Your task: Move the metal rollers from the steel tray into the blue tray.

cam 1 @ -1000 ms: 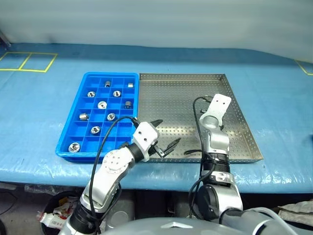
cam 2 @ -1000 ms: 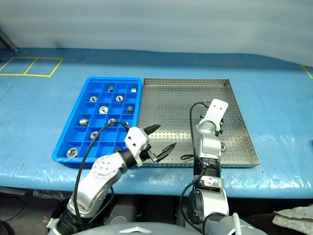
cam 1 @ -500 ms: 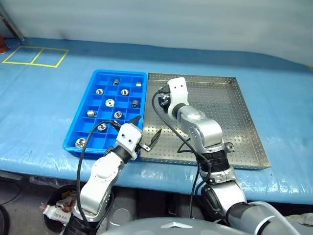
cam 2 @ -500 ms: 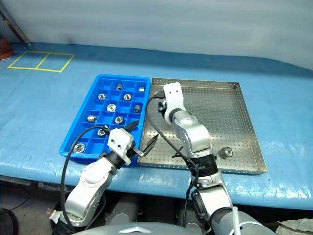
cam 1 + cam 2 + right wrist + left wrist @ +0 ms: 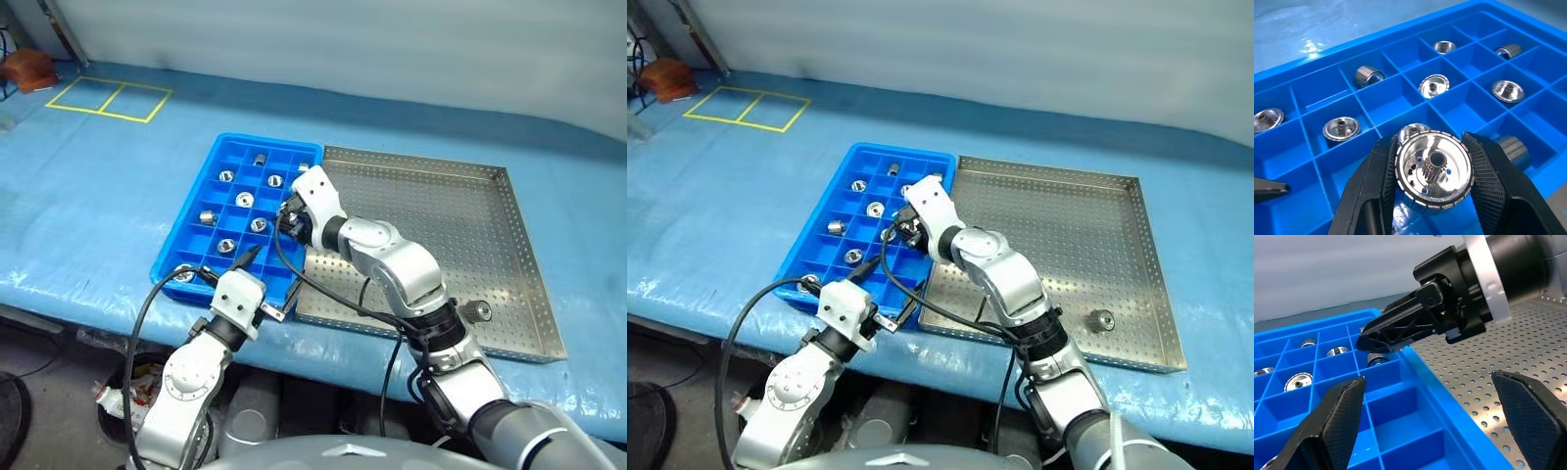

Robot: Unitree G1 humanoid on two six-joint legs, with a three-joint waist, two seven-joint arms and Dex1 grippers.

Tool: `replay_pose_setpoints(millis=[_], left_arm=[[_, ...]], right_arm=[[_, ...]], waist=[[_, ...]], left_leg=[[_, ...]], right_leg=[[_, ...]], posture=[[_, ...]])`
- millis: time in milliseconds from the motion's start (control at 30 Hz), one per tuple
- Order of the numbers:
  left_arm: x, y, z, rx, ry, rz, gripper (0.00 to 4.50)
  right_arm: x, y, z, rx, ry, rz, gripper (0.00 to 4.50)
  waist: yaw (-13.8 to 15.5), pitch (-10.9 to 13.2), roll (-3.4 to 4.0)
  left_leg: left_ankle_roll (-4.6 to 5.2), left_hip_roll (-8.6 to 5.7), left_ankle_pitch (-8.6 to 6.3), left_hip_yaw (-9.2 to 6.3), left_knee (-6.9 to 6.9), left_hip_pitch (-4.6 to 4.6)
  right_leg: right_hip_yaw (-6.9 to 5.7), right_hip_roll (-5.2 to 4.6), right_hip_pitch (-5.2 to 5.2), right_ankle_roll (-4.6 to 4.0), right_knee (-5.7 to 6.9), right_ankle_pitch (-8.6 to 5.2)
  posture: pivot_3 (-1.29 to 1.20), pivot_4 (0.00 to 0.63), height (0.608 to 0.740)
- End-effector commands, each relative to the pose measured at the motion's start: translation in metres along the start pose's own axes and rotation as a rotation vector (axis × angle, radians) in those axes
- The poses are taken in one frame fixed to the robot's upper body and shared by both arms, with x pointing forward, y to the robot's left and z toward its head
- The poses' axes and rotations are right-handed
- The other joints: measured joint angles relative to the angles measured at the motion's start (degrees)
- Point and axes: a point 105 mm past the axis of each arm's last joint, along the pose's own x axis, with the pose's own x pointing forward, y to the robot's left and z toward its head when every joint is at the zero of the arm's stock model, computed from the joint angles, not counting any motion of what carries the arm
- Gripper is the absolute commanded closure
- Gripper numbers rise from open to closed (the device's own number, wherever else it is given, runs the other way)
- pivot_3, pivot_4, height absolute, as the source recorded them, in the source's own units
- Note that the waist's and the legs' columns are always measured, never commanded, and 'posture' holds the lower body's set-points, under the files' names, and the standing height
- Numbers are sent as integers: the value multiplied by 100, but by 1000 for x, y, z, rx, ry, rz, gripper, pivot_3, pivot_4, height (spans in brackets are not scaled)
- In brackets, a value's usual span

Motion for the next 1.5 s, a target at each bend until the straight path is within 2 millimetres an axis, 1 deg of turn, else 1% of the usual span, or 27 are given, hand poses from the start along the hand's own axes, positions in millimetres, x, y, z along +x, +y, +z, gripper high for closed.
replay_pose_setpoints(millis=[33,133,233,300,333,467,500,533,600,667,700,833,867,933,1100,1267,1333,1433,1500], left_arm=[[-3,-5,14,-1,-68,-30,0],[-7,-5,9,13,-57,-23,0],[-8,-9,6,0,-57,-53,0],[-8,-9,5,-2,-58,-52,0],[-8,-9,4,-3,-59,-54,0],[-6,-8,0,-3,-64,-74,0],[-5,-7,-1,-2,-67,-79,0],[-4,-7,-1,-1,-70,-82,0],[-1,-6,-3,4,-73,-98,0],[3,-9,-4,1,-80,-127,0],[4,-11,-4,-1,-83,-139,0],[9,-25,-5,-1,-100,-216,0],[9,-27,-5,-2,-104,-230,0],[14,-32,-4,10,-117,-274,0],[25,-47,-2,9,-140,-391,0],[34,-57,6,4,-167,-476,0],[37,-60,10,0,-175,-501,0],[39,-64,15,-7,-182,-532,0],[39,-66,19,-13,-188,-552,0]], right_arm=[[-5,7,5,-14,-22,32,2787],[-7,9,-3,1,10,56,2787],[-11,11,-19,-6,74,65,2787],[-14,9,-26,-7,102,51,2060],[-15,9,-28,-7,108,46,1812],[-23,4,-27,8,95,10,463],[-26,0,-25,19,80,-16,157],[-28,-2,-24,27,71,-34,33],[-36,-14,-19,78,17,-130,33],[-49,-30,-13,135,-64,-270,33],[-55,-35,-11,152,-88,-316,33],[-89,-49,-19,236,-105,-461,33],[-94,-51,-21,244,-103,-487,33],[-111,-56,-27,247,-93,-567,33],[-151,-64,-43,260,-28,-734,33],[-181,-68,-56,318,19,-856,33],[-190,-67,-62,351,40,-887,33],[-197,-62,-73,432,72,-908,33],[-198,-58,-80,473,99,-904,33]], waist=[[70,0,0],[180,0,0],[268,0,0],[318,0,0],[339,0,0],[417,-1,1],[449,-1,1],[477,-1,1],[521,-1,1],[538,-2,1],[531,-2,1],[489,-5,3],[448,-5,4],[334,-9,10],[-67,-15,26],[-533,-16,30],[-740,-19,30],[-1057,-22,36],[-1164,-23,35]], left_leg=[[-1,0,-1,0,0,0],[-7,0,-4,2,0,-2],[-12,1,-7,4,0,-4],[-15,2,-9,3,0,-5],[-16,2,-10,3,0,-6],[-17,2,-10,3,0,-8],[-18,3,-11,3,0,-8],[-22,3,-14,3,0,-8],[-42,3,-25,1,2,-8],[-43,3,-26,0,2,-10],[-47,3,-28,2,2,-13],[-40,2,-28,4,2,-19],[-34,2,-29,3,2,-19],[-27,3,-27,4,1,-20],[-20,2,-22,1,7,-20],[-9,-2,-16,-4,32,-15],[-6,-4,-15,-1,36,-11],[1,-6,-13,4,36,-8],[1,-5,-13,3,34,-5]], right_leg=[[-1,-1,0,0,-1,0],[-4,-2,-1,0,-5,0],[-7,-3,-3,1,-9,-1],[-11,-4,-2,0,-14,-2],[-11,-4,-2,0,-15,-2],[-15,-5,-2,1,-19,-2],[-17,-4,-2,1,-22,-2],[-19,-5,-2,1,-23,-2],[-23,-6,-1,2,-26,-1],[-29,-8,1,3,-32,0],[-28,-8,1,5,-34,1],[-28,-10,6,13,-56,5],[-29,-10,9,13,-62,6],[-28,-9,9,13,-64,6],[-27,-9,15,13,-60,6],[-27,-21,20,27,-55,14],[-24,-27,26,32,-55,18],[-9,-25,31,34,-37,19],[-2,-16,21,21,-18,12]], posture=[[463,150,740],[461,150,740],[459,150,740],[455,150,740],[455,150,740],[425,150,740],[425,150,740],[425,150,740],[385,150,740],[365,150,740],[346,150,740],[271,150,740],[254,150,740],[199,150,740],[107,150,740],[22,150,740],[22,150,740],[0,150,740],[0,150,740]])
